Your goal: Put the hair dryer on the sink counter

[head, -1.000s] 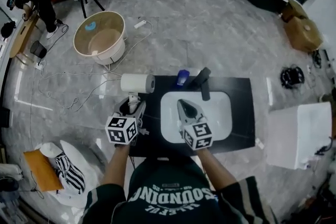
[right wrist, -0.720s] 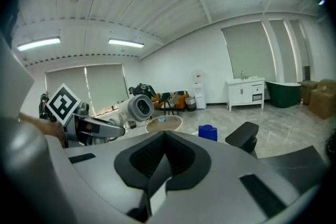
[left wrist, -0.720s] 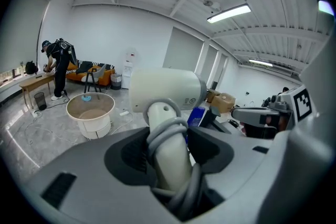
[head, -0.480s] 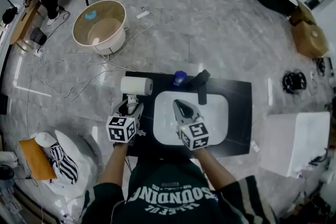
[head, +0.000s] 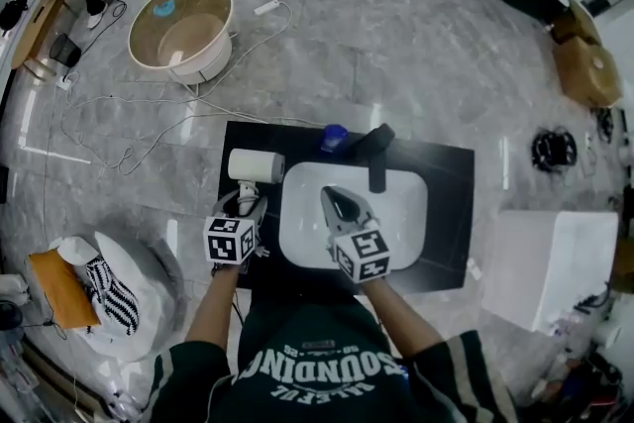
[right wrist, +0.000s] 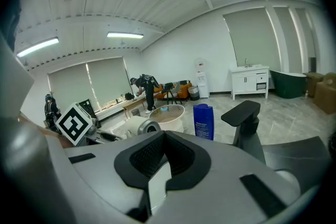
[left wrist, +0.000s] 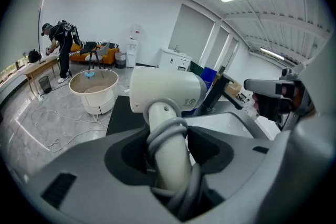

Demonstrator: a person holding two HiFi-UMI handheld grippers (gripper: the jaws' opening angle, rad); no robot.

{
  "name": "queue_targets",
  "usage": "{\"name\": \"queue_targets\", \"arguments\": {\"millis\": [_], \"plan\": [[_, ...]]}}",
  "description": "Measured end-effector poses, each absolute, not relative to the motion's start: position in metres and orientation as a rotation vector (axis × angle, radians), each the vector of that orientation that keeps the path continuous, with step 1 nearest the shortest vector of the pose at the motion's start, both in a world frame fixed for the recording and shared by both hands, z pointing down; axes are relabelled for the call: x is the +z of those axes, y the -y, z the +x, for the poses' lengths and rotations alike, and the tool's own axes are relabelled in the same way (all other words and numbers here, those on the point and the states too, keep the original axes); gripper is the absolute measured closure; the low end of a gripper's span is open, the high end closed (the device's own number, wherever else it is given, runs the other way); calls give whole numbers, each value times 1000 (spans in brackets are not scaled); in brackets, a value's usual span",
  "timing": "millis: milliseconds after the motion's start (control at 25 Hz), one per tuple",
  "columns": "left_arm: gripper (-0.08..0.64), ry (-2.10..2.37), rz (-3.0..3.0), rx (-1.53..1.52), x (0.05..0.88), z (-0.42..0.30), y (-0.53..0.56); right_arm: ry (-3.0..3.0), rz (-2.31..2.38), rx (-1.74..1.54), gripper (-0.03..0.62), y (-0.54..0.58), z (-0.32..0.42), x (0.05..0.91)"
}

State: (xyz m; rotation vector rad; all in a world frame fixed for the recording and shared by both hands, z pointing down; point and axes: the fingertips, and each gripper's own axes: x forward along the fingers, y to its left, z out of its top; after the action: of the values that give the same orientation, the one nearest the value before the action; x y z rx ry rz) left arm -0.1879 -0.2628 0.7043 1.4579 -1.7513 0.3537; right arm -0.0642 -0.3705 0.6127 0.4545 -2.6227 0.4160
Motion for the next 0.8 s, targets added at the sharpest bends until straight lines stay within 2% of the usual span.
{"name": "queue_targets", "arguments": {"millis": [800], "plan": [[345, 1747, 1392, 433, 760, -217, 318, 2546, 516, 470, 592, 388, -40, 637]]}}
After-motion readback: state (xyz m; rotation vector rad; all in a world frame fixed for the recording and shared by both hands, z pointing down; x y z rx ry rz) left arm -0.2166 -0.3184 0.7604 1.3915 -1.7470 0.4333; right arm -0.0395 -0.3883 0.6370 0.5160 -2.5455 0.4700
